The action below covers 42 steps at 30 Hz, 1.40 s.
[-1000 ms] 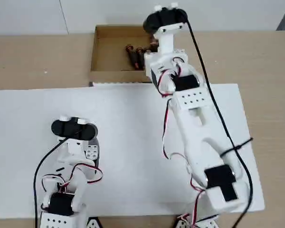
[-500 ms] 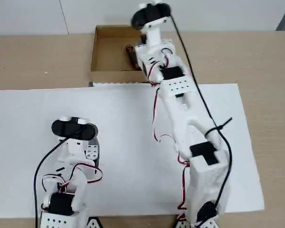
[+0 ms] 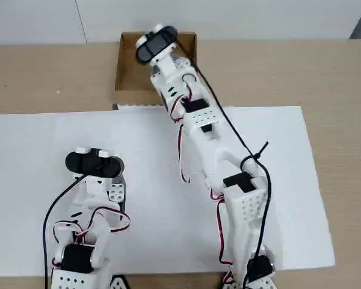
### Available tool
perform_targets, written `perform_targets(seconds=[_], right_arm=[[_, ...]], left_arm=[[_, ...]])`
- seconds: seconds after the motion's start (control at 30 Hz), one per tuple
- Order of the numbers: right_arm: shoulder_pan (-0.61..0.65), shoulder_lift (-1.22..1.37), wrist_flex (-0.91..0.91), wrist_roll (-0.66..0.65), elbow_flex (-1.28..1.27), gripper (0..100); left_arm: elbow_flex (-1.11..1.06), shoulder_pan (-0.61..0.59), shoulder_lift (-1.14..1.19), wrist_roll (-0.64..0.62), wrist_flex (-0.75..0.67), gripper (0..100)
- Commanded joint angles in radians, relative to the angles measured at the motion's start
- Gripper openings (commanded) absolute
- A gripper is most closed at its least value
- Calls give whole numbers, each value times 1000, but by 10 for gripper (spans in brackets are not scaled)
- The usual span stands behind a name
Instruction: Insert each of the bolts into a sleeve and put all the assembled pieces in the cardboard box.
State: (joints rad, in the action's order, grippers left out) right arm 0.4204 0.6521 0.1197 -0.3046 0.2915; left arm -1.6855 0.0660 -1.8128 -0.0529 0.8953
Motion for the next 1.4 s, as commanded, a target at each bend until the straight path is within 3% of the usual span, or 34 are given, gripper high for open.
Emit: perform_targets(seconds=[0.0, 0.17, 0.37, 0.7, 0.87, 1.0, 1.37], right_arm=[[13, -12, -27, -43, 77, 4], [16, -5, 12, -43, 77, 18], [13, -7, 81, -43, 77, 196], [13, -13, 88, -43, 115, 124], [10, -15, 90, -46, 152, 0], [-2, -51, 142, -101, 187, 2], [-56, -312, 389, -101, 189, 2]], left_arm=[[5, -6, -9, 5, 5, 6], [5, -6, -9, 5, 5, 6], [5, -6, -9, 5, 5, 6], [5, -6, -9, 5, 5, 6], [5, -6, -9, 5, 5, 6], [5, -6, -9, 5, 5, 6], [5, -6, -9, 5, 5, 6]])
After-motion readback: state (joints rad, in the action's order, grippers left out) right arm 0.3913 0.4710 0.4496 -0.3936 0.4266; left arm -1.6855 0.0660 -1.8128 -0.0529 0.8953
